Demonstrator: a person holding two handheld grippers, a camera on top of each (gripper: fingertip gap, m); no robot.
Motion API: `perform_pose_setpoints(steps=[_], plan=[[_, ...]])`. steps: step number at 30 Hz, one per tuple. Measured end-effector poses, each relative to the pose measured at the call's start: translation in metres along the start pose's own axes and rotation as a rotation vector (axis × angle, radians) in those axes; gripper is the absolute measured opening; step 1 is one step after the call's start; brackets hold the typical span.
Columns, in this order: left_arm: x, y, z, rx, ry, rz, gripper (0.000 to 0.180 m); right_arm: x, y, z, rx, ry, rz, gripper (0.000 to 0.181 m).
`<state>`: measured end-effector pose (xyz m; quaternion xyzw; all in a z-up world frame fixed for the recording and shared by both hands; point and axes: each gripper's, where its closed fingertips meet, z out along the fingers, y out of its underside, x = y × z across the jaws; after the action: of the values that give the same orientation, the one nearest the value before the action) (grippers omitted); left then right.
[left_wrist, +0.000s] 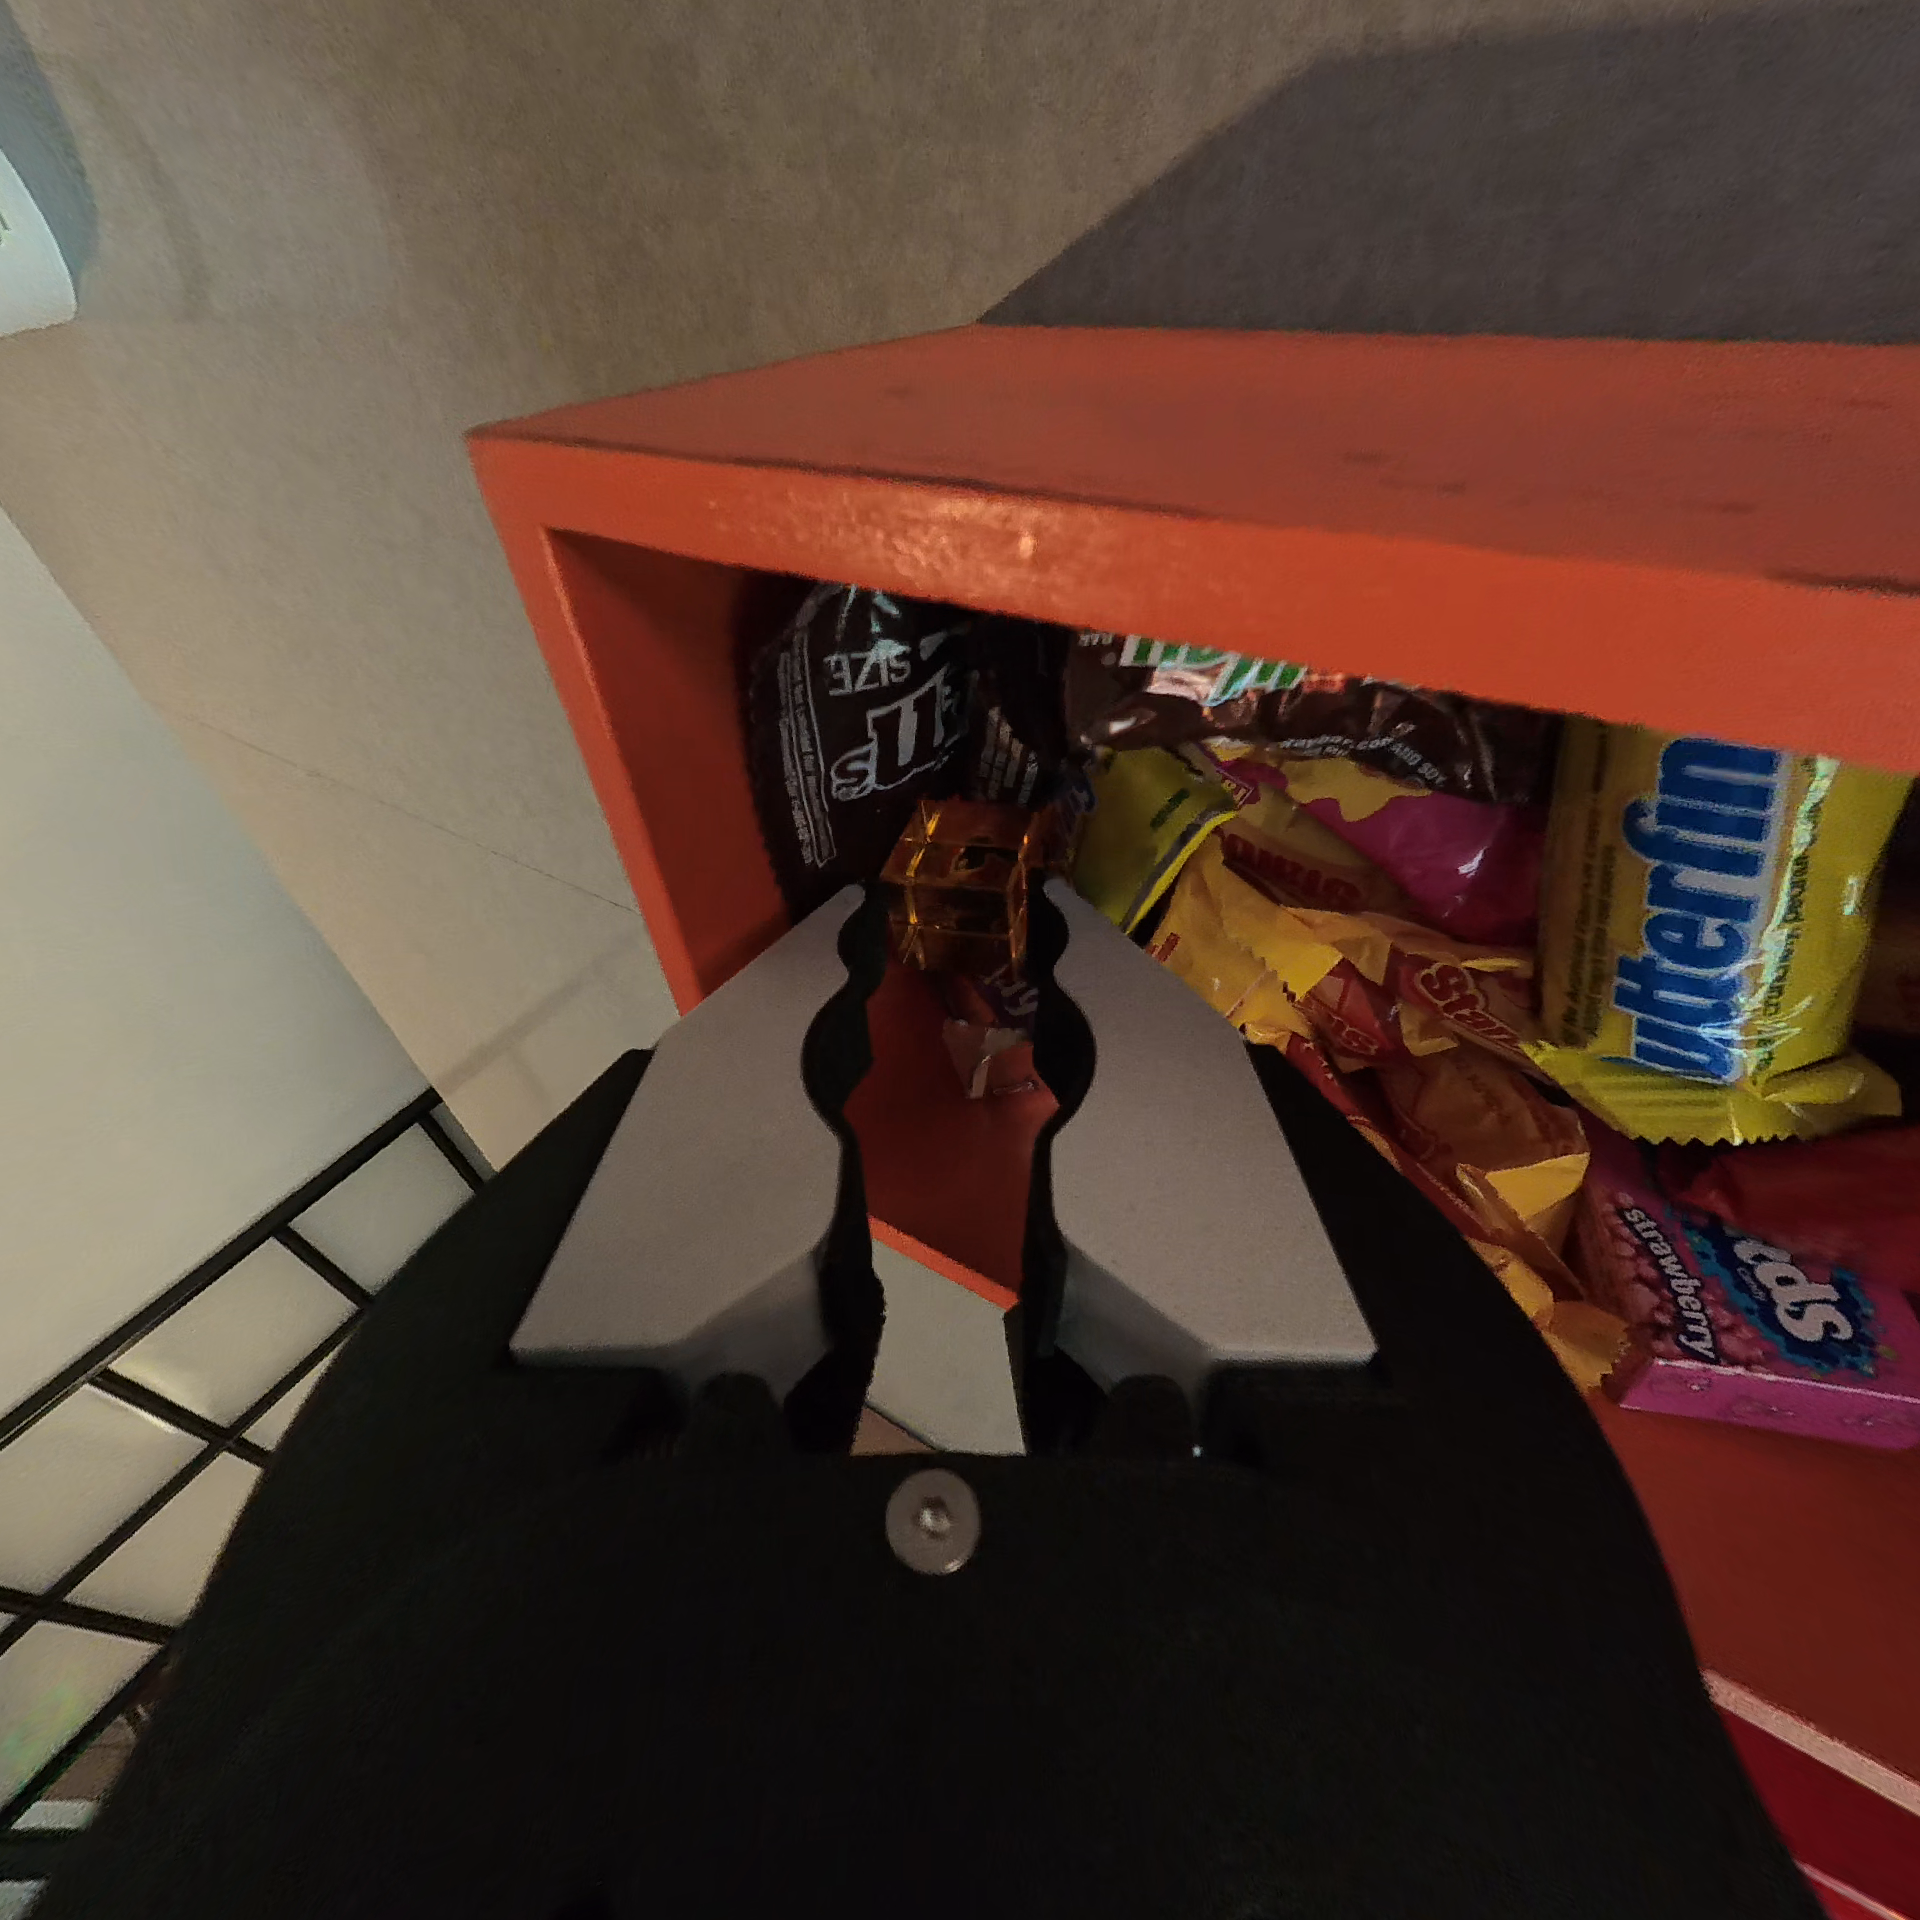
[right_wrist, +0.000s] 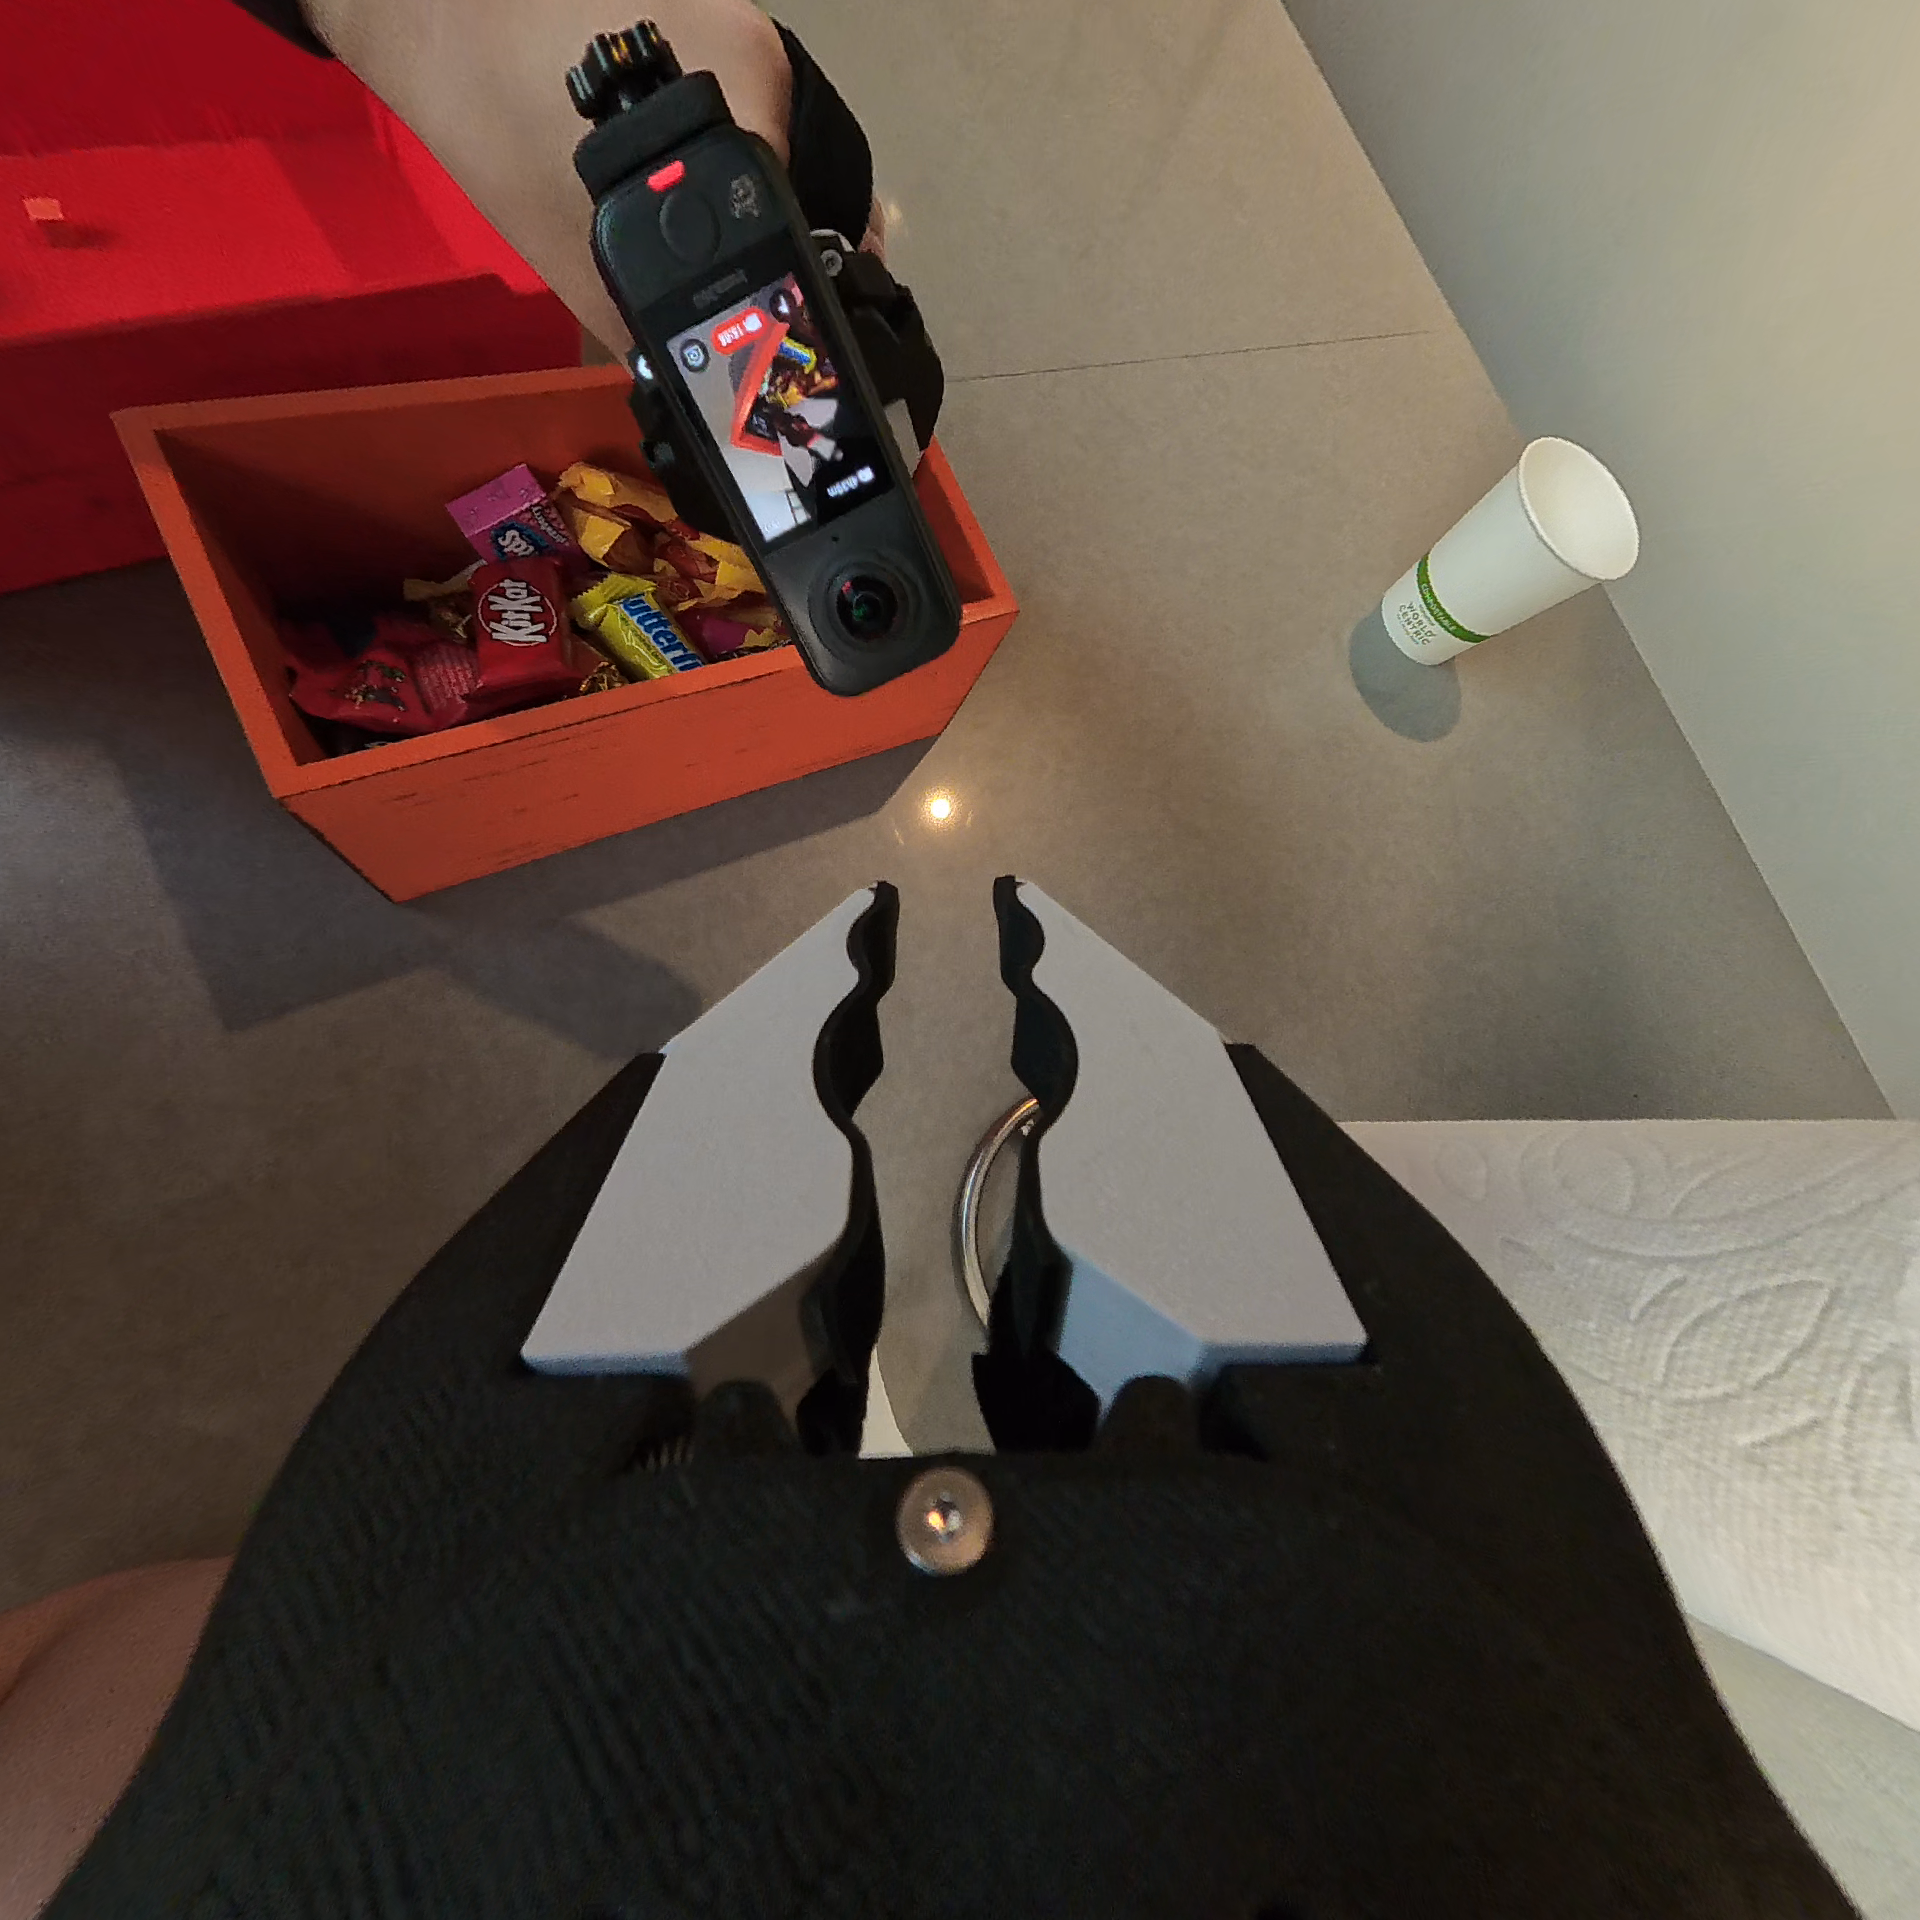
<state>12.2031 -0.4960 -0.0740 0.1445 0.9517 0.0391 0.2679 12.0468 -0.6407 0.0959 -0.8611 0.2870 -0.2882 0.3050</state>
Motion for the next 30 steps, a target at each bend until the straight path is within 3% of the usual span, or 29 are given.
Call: perform_pose_setpoints(steps=[10,20,22,26,30], plan=[[-0.022,0.027,-0.085,0.075,-0.15,-0.166,0.025,0.003,0.001,-0.003,0.009,0.001,0.003,0.018],[0.119,0.18,-0.167,0.153,0.027,-0.81,0.026,-0.005,-0.001,0.007,-0.027,-0.023,-0.02,0.018],[0.13,0.197,-0.167,0.197,0.024,-0.934,0.057,-0.009,-0.002,0.017,-0.051,-0.038,-0.026,0.02],[0.153,0.227,-0.176,0.331,0.006,-1.12,0.057,-0.025,-0.004,0.04,-0.108,-0.088,-0.037,0.026],[0.196,0.264,-0.17,0.332,-0.046,-1.258,0.054,-0.088,-0.035,0.046,0.053,-0.293,-0.101,0.029]])
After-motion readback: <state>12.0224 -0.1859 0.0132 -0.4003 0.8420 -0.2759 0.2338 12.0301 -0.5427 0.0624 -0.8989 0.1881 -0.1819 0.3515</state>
